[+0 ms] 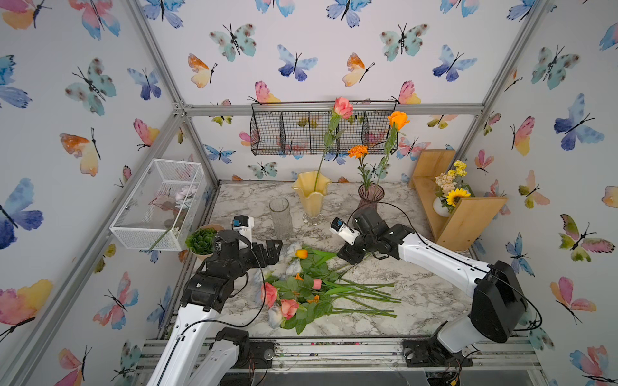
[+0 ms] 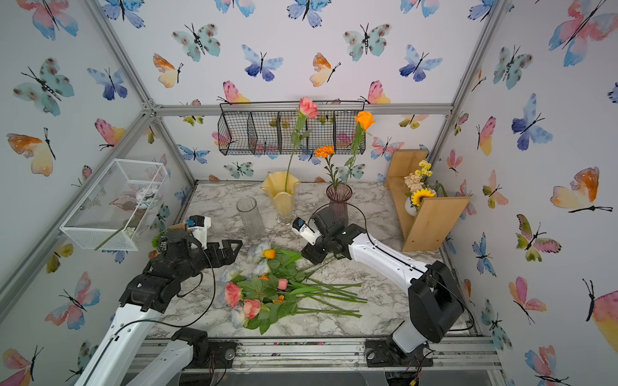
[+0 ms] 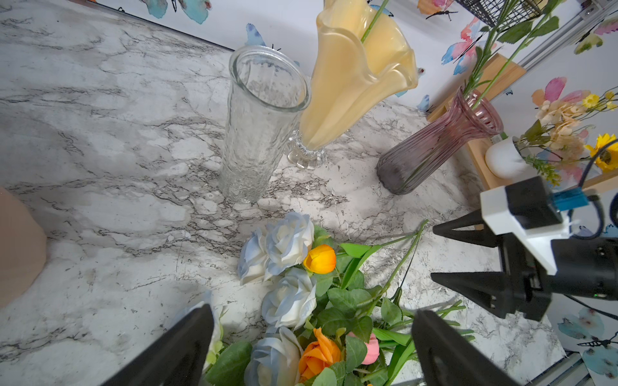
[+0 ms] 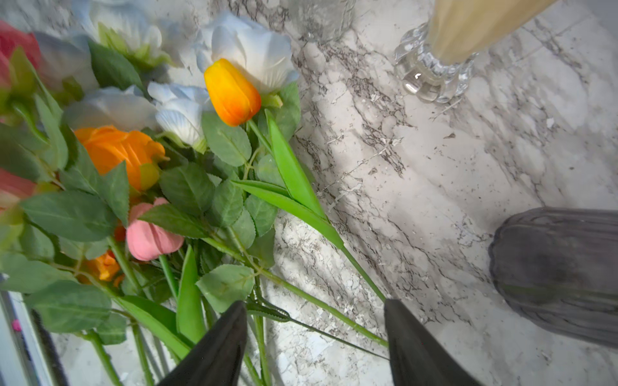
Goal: Arrange the flowers in different vases according to their colors
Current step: Pick up the flower at the center of the board.
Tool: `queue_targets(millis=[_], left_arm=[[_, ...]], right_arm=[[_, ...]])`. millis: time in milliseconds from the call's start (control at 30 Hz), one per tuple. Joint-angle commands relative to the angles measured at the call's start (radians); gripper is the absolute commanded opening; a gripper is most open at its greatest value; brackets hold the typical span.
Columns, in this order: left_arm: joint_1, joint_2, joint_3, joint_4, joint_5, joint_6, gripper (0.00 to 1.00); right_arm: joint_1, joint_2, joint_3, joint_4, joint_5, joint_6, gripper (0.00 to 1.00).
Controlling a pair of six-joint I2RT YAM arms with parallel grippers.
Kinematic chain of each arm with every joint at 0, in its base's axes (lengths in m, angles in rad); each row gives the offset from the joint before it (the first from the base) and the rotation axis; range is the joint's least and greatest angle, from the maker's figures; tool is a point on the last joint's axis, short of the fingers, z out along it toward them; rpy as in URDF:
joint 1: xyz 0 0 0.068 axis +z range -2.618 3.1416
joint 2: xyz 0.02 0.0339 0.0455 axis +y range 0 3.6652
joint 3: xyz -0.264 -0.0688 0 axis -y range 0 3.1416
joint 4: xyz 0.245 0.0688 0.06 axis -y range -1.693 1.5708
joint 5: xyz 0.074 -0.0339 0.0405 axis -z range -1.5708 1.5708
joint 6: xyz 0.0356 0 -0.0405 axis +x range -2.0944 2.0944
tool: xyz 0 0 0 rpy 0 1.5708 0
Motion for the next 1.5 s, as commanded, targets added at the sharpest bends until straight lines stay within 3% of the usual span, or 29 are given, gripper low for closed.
queue_targets(millis=[0, 233, 500, 933, 1267, 1367, 1467], left_arm=[[0.002, -0.015, -0.003, 0.012, -0.018, -0.002, 0.99], [0.002, -0.020, -0.003, 0.012, -0.015, -0.002, 0.99], [0.002, -0.021, -0.003, 0.012, -0.013, -0.001, 0.99], [0.002, -0.015, -0.004, 0.015, -0.010, -0.001, 0.99], [0.002, -0.012, -0.004, 0.015, -0.010, -0.001, 0.99], [0.002, -0.010, -0.004, 0.015, -0.010, -0.001, 0.99], [0.002, -0.009, -0.004, 0.015, -0.009, -0.001, 0.99]], right_arm=[[0.003, 0.057, -0.015, 0.046, 0.049, -0.138, 0.72], [0.003, 0.167, -0.001, 0.072, 0.121, -0.217, 0.74], [0.003, 0.202, -0.045, 0.231, 0.209, -0.226, 0.81], [0.003, 0.310, 0.022, 0.213, 0.160, -0.228, 0.77], [0.003, 0.359, 0.076, 0.231, 0.180, -0.214, 0.64], [0.003, 0.362, 0.083, 0.243, 0.190, -0.201, 0.53], [0.003, 0.362, 0.084, 0.246, 0.200, -0.197, 0.34]])
